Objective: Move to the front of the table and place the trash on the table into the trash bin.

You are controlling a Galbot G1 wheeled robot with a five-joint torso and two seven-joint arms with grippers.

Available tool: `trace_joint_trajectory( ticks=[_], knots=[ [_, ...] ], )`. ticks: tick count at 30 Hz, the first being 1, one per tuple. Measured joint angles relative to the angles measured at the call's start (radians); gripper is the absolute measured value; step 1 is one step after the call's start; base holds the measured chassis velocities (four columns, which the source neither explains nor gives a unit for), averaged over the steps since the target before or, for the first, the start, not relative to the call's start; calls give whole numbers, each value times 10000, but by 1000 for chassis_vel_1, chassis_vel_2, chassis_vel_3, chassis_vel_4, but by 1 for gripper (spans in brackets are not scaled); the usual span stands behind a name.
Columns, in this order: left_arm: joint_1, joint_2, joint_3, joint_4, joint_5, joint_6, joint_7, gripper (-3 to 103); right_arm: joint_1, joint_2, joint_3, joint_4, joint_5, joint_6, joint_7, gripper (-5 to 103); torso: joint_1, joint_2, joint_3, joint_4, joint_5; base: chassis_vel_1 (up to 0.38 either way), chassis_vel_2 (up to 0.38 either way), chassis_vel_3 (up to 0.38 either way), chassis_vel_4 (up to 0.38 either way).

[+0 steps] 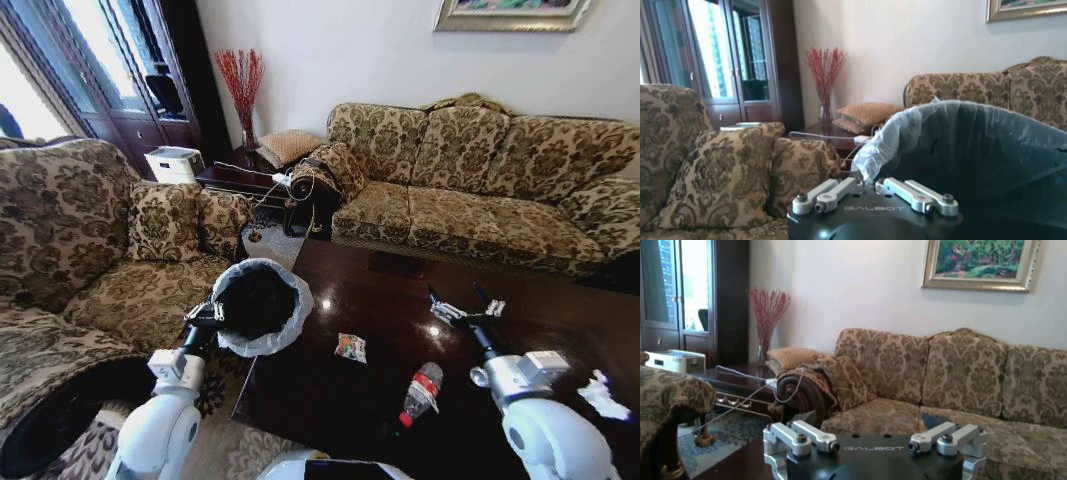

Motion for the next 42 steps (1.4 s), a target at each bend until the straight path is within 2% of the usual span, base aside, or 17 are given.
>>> trace_joint_trajectory(
  ticks=[3, 5, 7, 16, 21, 26, 29, 30, 32, 33, 37, 42],
  knots=[
    [5, -1, -1, -2, -31, -19, -5, 3, 5, -5, 2, -4, 12, -14, -6, 100, 0, 0, 0, -1, 0, 0, 0, 0, 0],
    [205, -35, -73, -276, -82, -426, 53, 3, 250, -98, 107, -88, 87, -303, -114, 100, 0, 0, 0, 2, 1, 0, 0, 0, 0],
    [218, -31, -102, -329, -11, -503, 76, 3, 263, -110, 117, -90, 136, -354, -107, 100, 0, 1, -1, 2, 6, 0, 0, 0, 0],
    [233, -6, -75, -298, -259, -532, 24, 3, 219, -174, 117, -229, 504, -350, -233, 100, 0, 0, 0, -1, -2, 0, 0, 0, 0],
    [216, 46, -304, -60, -74, -531, -147, 3, 390, -319, -482, -643, 690, -339, -792, 100, 0, 0, 0, 0, -1, 0, 0, 0, 0],
    [183, 116, -353, -23, -303, -477, -217, 3, 891, -626, -1155, -1037, 1167, -770, -1115, 100, 0, 0, 0, 0, -2, 0, 0, 0, 0],
    [52, 185, -295, -34, -625, -307, -240, 3, 1879, -1254, -2829, -2039, 1861, -1077, -756, 100, 0, 0, 0, 0, -1, 0, 0, 0, 0],
    [52, 185, -295, -34, -625, -307, -240, 3, 1879, -1254, -2829, -2039, 1861, -1077, -756, 100, 0, 0, 0, 0, -1, 0, 0, 0, 0],
    [2, 250, -255, -68, -776, -219, -243, 3, 2616, -1686, -4269, -2840, 2130, -895, -418, 100, 1, 0, 1, 2, 1, 0, 0, 0, 0],
    [2, 250, -255, -68, -776, -219, -243, 3, 2616, -1686, -4269, -2840, 2130, -895, -418, 100, 1, 0, 1, 2, 1, 0, 0, 0, 0],
    [-507, 644, -75, 128, -1145, 94, -220, 3, 3482, -2169, -6090, -3855, 1904, -778, -323, 100, 0, 0, 1, 0, 0, 0, 0, 0, 0],
    [-789, 1153, 101, 331, -1570, 235, -202, 3, 3837, -2508, -6815, -4392, 1768, -854, -151, 100, 1, -1, 1, -4, -2, 0, 0, 0, 0]
  ],
)
